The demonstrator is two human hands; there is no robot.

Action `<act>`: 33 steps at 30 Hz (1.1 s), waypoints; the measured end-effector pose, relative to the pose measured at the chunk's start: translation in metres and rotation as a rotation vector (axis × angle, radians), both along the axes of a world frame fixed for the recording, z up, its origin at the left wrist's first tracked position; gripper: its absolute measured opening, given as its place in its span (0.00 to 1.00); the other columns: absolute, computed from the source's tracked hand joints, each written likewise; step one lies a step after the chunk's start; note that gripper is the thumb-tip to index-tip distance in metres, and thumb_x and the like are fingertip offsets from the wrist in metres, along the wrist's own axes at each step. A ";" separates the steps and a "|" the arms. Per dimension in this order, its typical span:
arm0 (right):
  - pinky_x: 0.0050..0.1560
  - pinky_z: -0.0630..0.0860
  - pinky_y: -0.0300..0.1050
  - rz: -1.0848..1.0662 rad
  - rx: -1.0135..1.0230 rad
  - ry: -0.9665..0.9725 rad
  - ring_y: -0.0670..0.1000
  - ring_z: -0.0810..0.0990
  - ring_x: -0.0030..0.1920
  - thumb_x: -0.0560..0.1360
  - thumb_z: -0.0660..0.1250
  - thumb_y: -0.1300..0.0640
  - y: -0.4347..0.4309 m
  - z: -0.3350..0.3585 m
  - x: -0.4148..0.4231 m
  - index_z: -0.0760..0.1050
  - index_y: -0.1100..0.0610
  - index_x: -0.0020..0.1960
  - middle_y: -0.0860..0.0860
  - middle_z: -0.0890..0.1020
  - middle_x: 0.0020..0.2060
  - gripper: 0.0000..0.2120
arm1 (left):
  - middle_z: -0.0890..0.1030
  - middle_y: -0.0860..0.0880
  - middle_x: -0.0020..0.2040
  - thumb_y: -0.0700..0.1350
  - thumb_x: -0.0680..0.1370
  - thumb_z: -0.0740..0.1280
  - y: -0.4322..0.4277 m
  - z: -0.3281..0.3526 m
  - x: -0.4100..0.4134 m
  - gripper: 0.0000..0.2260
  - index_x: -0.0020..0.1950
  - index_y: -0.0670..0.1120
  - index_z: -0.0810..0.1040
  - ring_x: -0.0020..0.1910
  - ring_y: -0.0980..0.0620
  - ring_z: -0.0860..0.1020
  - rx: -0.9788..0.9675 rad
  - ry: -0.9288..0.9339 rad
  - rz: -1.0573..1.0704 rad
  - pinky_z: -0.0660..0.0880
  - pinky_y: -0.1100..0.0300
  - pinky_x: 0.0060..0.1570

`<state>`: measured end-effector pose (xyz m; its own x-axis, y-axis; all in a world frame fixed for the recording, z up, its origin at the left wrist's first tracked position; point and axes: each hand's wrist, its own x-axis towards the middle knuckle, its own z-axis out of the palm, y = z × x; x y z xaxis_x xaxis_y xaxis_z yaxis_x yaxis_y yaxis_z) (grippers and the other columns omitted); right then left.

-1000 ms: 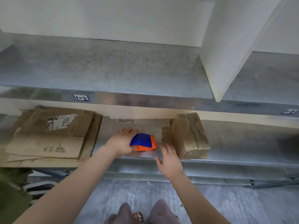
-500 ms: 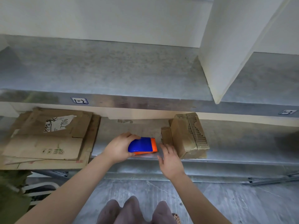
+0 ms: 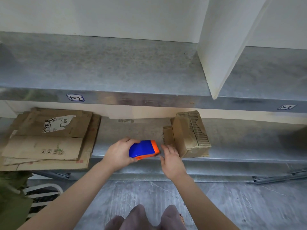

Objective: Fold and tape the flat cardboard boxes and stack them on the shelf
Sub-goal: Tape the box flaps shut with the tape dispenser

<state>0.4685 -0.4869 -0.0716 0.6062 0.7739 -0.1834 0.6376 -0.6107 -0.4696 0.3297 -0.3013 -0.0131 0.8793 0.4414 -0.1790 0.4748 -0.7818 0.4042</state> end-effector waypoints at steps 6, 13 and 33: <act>0.75 0.50 0.41 -0.040 0.010 -0.023 0.52 0.54 0.77 0.82 0.53 0.61 0.002 0.001 0.004 0.55 0.56 0.78 0.54 0.59 0.76 0.25 | 0.76 0.54 0.61 0.52 0.68 0.76 -0.003 0.008 -0.002 0.31 0.69 0.55 0.71 0.59 0.53 0.74 0.010 -0.048 -0.033 0.74 0.59 0.51; 0.75 0.57 0.46 -0.055 0.042 0.090 0.55 0.59 0.76 0.84 0.53 0.56 0.010 0.005 0.009 0.58 0.57 0.77 0.56 0.64 0.74 0.22 | 0.77 0.52 0.60 0.46 0.66 0.78 0.016 0.032 -0.022 0.31 0.67 0.52 0.73 0.59 0.52 0.74 -0.007 -0.133 -0.061 0.72 0.58 0.57; 0.39 0.70 0.42 -0.246 0.435 0.120 0.50 0.78 0.38 0.77 0.65 0.60 -0.027 0.084 0.021 0.77 0.54 0.42 0.46 0.80 0.36 0.06 | 0.73 0.58 0.58 0.41 0.67 0.78 -0.011 0.074 -0.014 0.30 0.65 0.56 0.71 0.59 0.61 0.69 -0.058 -0.349 -0.211 0.60 0.76 0.60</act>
<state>0.4893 -0.5139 0.0125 0.7741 0.6315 0.0443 0.4259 -0.4678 -0.7744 0.3160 -0.3119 0.0606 0.9617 0.2430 0.1271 0.1330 -0.8187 0.5586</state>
